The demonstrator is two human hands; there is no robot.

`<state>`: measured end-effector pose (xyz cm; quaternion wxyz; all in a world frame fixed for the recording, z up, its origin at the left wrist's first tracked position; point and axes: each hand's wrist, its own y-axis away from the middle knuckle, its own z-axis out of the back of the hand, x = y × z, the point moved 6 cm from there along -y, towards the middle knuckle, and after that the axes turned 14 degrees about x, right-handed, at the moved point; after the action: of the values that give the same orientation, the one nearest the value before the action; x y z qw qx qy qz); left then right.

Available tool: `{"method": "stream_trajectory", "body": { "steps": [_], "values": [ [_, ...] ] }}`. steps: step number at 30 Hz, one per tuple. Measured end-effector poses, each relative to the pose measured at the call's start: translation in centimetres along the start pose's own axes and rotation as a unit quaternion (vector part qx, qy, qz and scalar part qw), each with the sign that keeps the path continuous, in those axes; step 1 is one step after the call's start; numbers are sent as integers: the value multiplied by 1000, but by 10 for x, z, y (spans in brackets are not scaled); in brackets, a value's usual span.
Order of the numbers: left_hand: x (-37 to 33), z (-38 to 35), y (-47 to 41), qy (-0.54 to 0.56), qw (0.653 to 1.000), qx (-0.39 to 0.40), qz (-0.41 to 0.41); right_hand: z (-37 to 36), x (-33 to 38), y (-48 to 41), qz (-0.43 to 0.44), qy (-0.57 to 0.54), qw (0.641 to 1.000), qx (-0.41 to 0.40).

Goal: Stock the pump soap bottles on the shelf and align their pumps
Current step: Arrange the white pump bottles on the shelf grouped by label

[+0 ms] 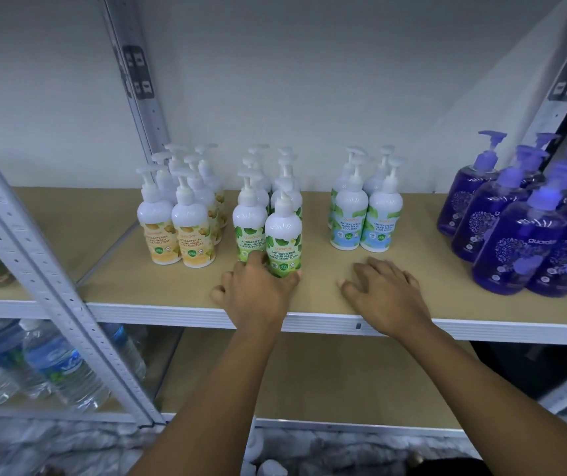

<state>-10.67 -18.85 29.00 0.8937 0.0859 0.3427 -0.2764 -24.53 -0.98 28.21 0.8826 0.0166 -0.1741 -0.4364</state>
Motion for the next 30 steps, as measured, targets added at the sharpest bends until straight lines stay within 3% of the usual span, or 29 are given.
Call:
{"method": "stream_trajectory", "body": {
  "steps": [22,30],
  "values": [
    [-5,-9,-9,-40,997,-56,34,0,-1,0,4,-3,1000,-11],
    [-6,-6,-5,-38,998,-36,21,1,-2,2,12,-13,1000,-21]
  ]
}}
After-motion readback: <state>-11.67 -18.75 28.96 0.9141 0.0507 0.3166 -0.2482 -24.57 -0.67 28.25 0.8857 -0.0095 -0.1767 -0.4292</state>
